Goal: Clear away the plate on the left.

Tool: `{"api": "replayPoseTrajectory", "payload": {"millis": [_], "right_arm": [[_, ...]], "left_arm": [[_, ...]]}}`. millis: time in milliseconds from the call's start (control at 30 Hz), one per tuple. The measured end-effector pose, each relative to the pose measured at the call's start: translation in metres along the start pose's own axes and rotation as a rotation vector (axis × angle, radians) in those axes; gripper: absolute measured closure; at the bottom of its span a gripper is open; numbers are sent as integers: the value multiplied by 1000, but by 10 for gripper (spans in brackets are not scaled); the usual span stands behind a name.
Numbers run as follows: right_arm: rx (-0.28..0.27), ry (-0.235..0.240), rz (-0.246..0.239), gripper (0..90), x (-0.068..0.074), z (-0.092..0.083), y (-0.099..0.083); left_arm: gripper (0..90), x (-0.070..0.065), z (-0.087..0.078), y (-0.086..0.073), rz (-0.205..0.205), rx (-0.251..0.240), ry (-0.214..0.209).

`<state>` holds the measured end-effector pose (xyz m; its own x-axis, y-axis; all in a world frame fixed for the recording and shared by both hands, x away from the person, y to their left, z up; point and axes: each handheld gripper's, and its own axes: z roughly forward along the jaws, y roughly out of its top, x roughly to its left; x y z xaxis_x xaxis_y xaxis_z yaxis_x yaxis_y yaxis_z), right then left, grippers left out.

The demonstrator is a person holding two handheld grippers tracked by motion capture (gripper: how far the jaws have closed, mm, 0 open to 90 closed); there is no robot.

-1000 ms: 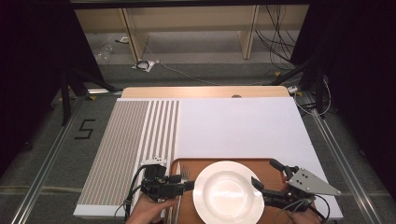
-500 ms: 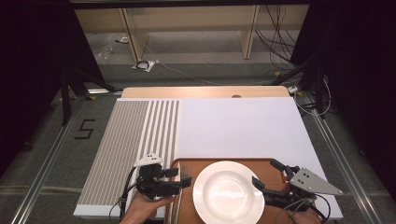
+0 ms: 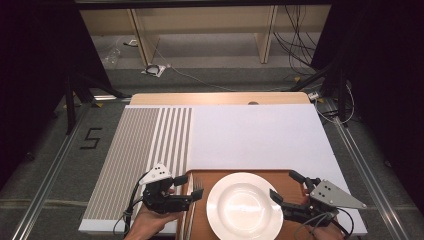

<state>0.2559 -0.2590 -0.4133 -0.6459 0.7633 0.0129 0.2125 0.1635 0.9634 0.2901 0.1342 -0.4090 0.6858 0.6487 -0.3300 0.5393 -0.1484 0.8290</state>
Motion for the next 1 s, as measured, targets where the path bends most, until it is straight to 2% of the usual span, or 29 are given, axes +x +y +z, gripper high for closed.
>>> {"api": "replayPoseTrajectory", "payload": {"millis": [267, 700, 1000], "right_arm": [[-5, -1, 1, 187, 0, 0, 0], [-4, -3, 2, 187, -1, 0, 0], [-6, -2, 3, 187, 0, -1, 1]], "left_arm": [[248, 1, -6, 0, 31, -70, -5], [233, 1, -13, -3, 77, -142, 3], [226, 3, -19, -5, 84, -188, -6]]}}
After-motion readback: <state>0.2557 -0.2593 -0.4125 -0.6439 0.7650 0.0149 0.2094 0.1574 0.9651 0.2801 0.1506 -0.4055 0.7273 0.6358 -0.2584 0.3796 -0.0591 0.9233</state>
